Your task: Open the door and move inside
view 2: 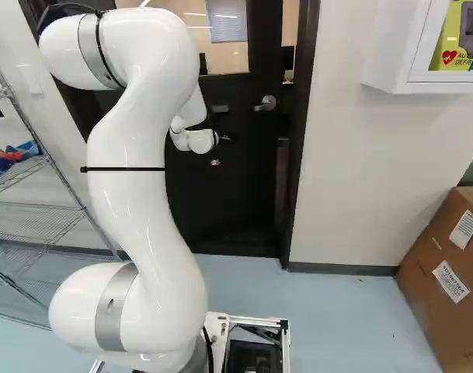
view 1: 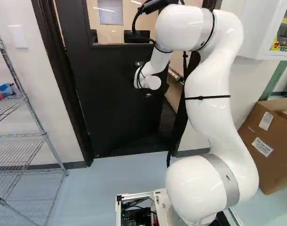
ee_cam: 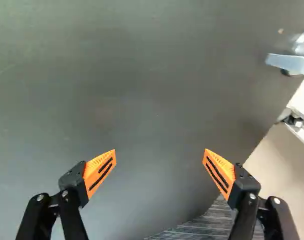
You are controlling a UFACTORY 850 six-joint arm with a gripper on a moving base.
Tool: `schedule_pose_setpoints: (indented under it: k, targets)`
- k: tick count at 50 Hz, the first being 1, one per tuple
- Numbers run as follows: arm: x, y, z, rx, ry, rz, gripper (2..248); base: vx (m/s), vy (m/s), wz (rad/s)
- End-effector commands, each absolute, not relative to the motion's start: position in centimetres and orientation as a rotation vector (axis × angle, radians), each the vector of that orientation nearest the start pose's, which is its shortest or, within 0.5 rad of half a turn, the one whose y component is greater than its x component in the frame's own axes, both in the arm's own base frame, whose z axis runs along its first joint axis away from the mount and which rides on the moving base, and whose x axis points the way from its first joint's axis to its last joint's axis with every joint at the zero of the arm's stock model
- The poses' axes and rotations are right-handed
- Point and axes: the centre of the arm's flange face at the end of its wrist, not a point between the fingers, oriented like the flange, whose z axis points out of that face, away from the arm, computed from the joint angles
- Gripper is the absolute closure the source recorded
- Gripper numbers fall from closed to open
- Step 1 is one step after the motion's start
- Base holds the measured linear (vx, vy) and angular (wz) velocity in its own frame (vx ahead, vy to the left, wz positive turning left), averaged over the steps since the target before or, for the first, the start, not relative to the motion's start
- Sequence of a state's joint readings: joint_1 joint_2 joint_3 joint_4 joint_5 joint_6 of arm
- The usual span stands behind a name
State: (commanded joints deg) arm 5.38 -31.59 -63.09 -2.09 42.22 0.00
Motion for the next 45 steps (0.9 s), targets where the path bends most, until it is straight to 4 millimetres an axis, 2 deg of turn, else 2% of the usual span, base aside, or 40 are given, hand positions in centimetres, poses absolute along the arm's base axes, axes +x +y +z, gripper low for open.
schedule_pose_setpoints:
  k: [36, 45]
  targets:
    - [68.5, 12.2, 37.6, -2.374, -0.293, -1.863, 3, 0.000, 0.000, 0.000]
    - [69.1, 13.2, 37.5, -2.360, -0.306, -1.866, 3, 0.004, -0.002, -0.019]
